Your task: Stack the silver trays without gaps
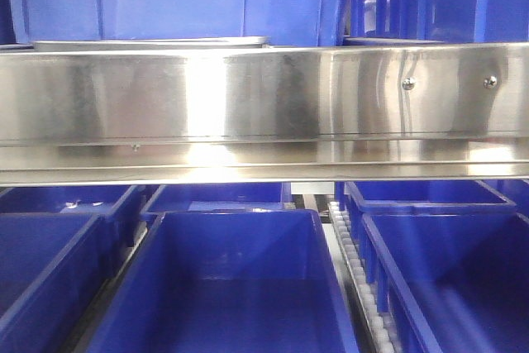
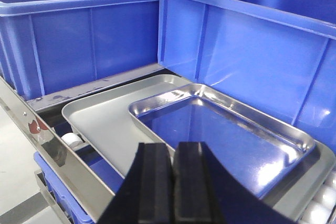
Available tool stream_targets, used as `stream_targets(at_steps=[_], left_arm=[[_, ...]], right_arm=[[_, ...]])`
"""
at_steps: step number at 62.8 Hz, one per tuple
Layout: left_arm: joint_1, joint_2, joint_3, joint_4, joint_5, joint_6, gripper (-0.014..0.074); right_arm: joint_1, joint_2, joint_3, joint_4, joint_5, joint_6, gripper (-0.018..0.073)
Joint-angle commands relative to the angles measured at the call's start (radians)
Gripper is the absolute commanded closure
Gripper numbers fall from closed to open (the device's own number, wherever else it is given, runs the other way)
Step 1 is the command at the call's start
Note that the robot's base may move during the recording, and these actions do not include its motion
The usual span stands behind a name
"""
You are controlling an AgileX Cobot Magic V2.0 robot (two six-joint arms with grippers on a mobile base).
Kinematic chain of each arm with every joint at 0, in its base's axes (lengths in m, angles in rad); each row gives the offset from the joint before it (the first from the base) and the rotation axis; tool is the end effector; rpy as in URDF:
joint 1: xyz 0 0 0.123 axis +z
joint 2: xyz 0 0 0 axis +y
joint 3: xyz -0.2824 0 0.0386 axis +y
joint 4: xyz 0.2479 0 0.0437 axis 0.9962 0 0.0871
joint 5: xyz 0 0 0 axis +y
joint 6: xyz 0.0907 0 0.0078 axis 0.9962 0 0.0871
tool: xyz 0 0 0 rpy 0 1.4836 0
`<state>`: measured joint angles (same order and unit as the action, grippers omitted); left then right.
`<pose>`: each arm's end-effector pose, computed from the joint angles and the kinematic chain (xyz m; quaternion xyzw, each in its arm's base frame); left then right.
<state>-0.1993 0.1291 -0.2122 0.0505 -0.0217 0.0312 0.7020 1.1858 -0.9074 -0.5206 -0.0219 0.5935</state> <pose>0.0566 -0.0115 0.2790 0.0895 0.6298 -0.0457 0.7703 0.2054 0.1749 0.3574 -0.2401 0.7267 0.2471 0.5944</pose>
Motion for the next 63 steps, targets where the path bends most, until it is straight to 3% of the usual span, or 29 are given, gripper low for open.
stream_targets(at_steps=[1,17,21,28,47,63], left_arm=[[-0.004,-0.004,0.002,-0.004,-0.005,0.001,0.0602],[-0.004,-0.008,0.002,-0.002,-0.002,0.001,0.0602],[-0.004,-0.008,0.002,-0.041,0.009,-0.011,0.0602],[0.035,-0.015,0.012,-0.119,0.049,-0.011,0.0602],[0.211,-0.12,0.158,-0.15,0.081,-0.011,0.0602],[0.216,-0.129,0.205,-0.15,0.079,-0.011,0.0602]], right_arm=[[0.0,-0.012,0.0,-0.007,-0.023,-0.007,0.0638],[0.0,-0.012,0.0,-0.007,-0.023,-0.007,0.0638],[0.0,-0.012,0.0,-0.007,-0.023,-0.007,0.0638],[0.0,-0.012,0.0,-0.007,-0.023,-0.007,0.0638],[0.0,-0.012,0.0,-0.007,-0.023,-0.007,0.0638],[0.0,-0.012,0.0,-0.007,-0.023,-0.007,0.0638]])
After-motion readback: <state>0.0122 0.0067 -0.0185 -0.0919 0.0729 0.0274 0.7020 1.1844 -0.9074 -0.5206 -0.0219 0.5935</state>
